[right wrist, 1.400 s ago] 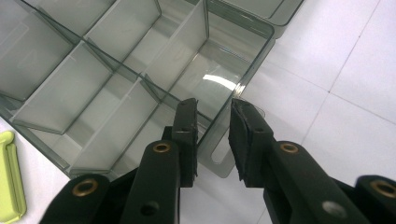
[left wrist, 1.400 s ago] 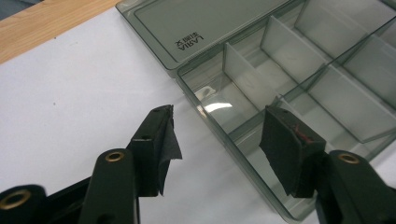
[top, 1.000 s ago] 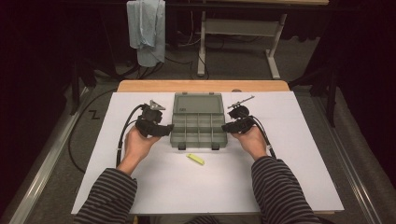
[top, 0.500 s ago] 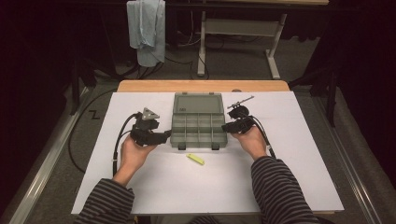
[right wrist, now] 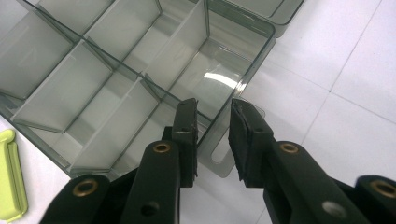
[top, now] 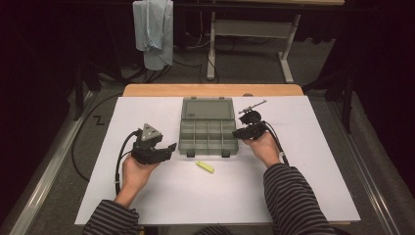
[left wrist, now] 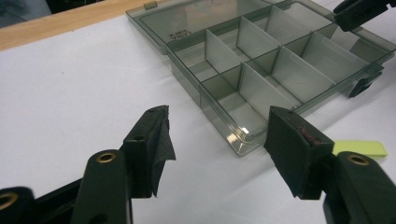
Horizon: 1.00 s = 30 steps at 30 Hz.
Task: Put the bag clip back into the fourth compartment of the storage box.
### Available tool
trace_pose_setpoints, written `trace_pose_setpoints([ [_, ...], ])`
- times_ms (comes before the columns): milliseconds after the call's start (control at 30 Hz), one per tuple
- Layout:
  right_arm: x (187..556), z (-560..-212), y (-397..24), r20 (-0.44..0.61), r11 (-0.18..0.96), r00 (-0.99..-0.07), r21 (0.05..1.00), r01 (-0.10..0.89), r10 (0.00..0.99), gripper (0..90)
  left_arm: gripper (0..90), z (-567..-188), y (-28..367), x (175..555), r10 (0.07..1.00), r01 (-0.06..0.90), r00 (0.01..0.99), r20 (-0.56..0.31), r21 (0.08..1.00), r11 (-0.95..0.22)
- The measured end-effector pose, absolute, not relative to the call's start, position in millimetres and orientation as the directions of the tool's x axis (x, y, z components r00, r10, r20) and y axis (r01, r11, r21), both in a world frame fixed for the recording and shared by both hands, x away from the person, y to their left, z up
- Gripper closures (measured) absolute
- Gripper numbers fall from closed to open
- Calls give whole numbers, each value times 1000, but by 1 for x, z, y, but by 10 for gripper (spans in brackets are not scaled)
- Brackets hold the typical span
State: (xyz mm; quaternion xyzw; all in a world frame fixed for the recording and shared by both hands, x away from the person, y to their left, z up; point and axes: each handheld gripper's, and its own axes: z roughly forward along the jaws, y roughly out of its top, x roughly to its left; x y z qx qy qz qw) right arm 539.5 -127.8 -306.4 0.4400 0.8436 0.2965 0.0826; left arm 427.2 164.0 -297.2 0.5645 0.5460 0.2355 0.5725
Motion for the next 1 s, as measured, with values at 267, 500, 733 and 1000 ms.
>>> trace_pose_setpoints([
  [267, 540, -306, -128, 121, 438, -600, 574, 692, 791, 746, 398, -300, 172, 413, 874, 294, 305, -377, 911, 290],
  [500, 539, -306, -126, 106, 445, -601, 574, 687, 792, 745, 403, -311, 180, 401, 875, 255, 301, -380, 916, 310],
  [733, 536, -305, -129, 109, 434, -606, 600, 672, 788, 691, 396, -316, 182, 396, 861, 254, 304, -407, 906, 338],
  [1000, 522, -293, -131, 86, 445, -630, 634, 633, 772, 676, 389, -314, 186, 387, 846, 230, 324, -423, 903, 363],
])
